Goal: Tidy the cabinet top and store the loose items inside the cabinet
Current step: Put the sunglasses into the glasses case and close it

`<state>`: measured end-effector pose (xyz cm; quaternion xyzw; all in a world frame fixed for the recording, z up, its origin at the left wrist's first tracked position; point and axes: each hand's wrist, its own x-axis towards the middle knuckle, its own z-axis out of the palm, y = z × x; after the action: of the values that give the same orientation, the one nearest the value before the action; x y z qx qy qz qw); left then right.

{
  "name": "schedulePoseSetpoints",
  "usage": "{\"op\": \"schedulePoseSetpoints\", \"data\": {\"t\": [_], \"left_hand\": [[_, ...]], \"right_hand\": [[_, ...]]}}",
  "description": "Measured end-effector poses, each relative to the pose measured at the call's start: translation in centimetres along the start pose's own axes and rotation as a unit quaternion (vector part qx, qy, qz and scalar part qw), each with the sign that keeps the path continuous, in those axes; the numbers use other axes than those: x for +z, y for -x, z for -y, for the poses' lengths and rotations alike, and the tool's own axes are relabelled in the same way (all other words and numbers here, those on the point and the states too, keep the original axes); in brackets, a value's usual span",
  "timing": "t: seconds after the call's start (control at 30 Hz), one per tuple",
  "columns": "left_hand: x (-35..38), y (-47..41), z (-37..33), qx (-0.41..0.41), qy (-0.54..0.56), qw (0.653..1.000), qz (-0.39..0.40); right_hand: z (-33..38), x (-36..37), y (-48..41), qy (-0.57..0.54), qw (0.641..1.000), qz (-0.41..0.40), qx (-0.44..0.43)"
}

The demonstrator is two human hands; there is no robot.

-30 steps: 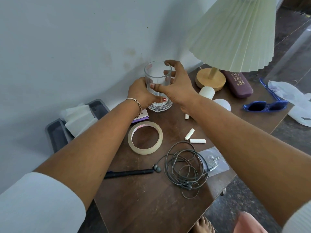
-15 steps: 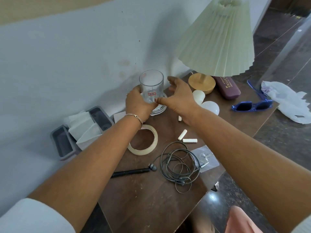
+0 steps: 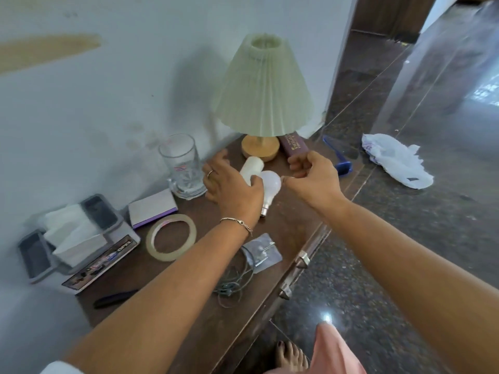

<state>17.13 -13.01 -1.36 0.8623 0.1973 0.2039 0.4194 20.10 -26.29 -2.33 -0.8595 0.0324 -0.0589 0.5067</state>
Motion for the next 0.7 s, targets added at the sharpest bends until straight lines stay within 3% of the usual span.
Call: {"op": "schedulePoseSetpoints", "data": {"t": [0.1,0.23,0.47,0.7], "left_hand": [[2.5,-0.3,-1.3,0.071,-0.076,0.990,0.097],[5.3,-1.8,-2.1,0.163,-0.230,0.929,0.239],[7.3,-6.3,-2.7,0.247,-0.275,0.893,0.256],[9.1,-8.2,-2.3,0.243,-0.241,0.901,0.267]], "right_hand": [[-0.9,-1.7,-1.2,0.095,0.994,-0.033,0.031],[-1.0,-2.5,-3.5,0.258,0.964,-0.047,0.045],[-3.0,-1.1,-7.8,0.385,0.922,-0.029,-0.028],[-3.5,0.8,-11.0,0.400,0.916,0.012,-0.009]]}}
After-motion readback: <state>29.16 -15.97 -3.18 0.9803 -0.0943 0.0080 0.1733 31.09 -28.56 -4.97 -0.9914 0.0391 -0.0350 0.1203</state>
